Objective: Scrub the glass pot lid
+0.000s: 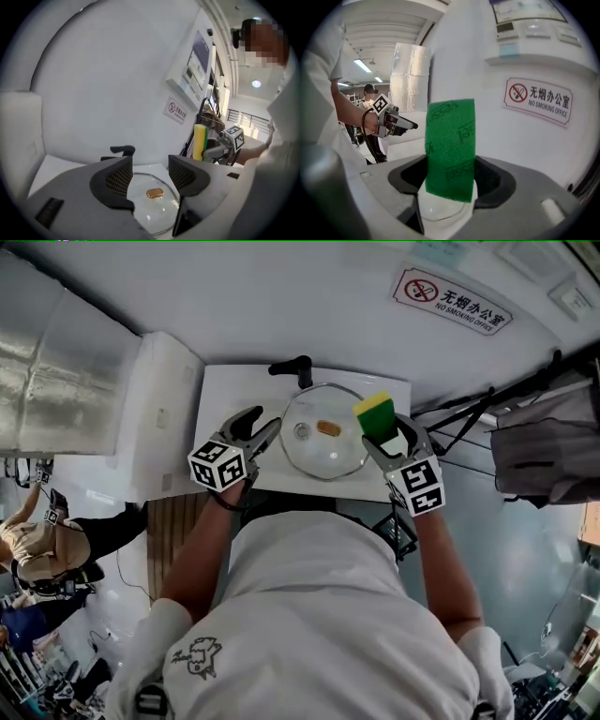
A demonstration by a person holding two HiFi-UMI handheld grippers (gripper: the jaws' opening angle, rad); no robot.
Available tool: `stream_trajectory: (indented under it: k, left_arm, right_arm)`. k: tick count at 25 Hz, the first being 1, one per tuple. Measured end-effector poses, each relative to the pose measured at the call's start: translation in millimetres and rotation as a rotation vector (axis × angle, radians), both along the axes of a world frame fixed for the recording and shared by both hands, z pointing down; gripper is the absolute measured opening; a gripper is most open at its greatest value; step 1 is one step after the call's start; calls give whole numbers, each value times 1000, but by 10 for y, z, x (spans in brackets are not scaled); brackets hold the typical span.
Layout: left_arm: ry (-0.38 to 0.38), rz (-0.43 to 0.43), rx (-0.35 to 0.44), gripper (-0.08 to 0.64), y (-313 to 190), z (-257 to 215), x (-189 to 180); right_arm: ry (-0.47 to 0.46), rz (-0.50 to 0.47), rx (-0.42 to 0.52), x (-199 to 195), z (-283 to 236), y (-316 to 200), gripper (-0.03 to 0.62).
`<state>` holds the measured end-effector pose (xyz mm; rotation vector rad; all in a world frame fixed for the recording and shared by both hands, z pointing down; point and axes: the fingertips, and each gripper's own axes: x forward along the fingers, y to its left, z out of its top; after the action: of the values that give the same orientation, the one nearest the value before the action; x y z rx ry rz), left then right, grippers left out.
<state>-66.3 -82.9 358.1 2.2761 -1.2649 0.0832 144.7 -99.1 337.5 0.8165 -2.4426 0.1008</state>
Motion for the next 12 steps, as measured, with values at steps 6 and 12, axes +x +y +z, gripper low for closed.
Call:
stream_trajectory:
  k: [6,12]
  left_arm:
    - [-149,21,240,236,304,-940,216]
    - [-235,6,380,236,518,-1581,288]
  right_arm:
    - [-45,-58,228,-22,-732,204,299]
    - [-129,-61,315,-5,-1232,272,299]
